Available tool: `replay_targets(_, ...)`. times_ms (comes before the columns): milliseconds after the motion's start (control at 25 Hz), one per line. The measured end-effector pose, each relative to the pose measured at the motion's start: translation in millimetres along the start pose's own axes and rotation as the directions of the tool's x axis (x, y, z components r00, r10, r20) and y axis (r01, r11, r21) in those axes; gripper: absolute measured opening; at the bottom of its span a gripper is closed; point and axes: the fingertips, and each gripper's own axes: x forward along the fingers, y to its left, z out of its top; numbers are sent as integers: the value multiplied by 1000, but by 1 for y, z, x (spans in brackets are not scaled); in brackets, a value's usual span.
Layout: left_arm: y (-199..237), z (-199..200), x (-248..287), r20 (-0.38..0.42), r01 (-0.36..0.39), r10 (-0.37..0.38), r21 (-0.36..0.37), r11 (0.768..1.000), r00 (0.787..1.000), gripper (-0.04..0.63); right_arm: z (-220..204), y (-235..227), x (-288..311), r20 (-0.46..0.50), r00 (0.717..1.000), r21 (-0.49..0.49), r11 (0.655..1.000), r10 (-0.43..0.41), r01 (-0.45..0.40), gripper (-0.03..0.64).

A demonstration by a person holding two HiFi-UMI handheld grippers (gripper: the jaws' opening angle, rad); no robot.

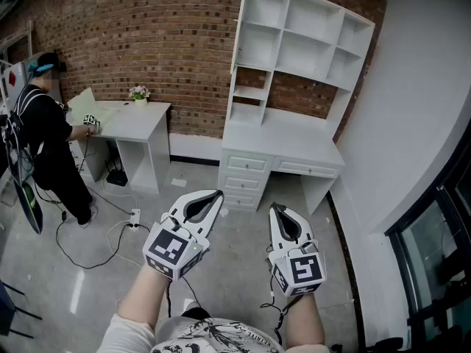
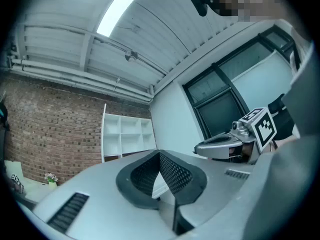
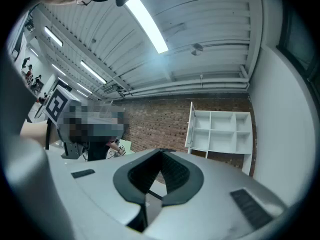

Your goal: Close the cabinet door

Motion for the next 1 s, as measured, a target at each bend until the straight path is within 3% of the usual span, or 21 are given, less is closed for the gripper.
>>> replay_targets(400,-22,-11,4,-23,10,-10,1,1000,1000,11,-11,-11,-18,3,1000,46,999,-6,6,3)
replay_targets(600,-23,-26,12,-58,10,-13,-48,999,998,12,-19,-22,-21,4,1000,82,996,-29,29,5)
replay_targets(1000,22,-70,49,-73,-4,-1,-66,998,997,12,-57,-40,30,-41,999,57,998,-21,24,5)
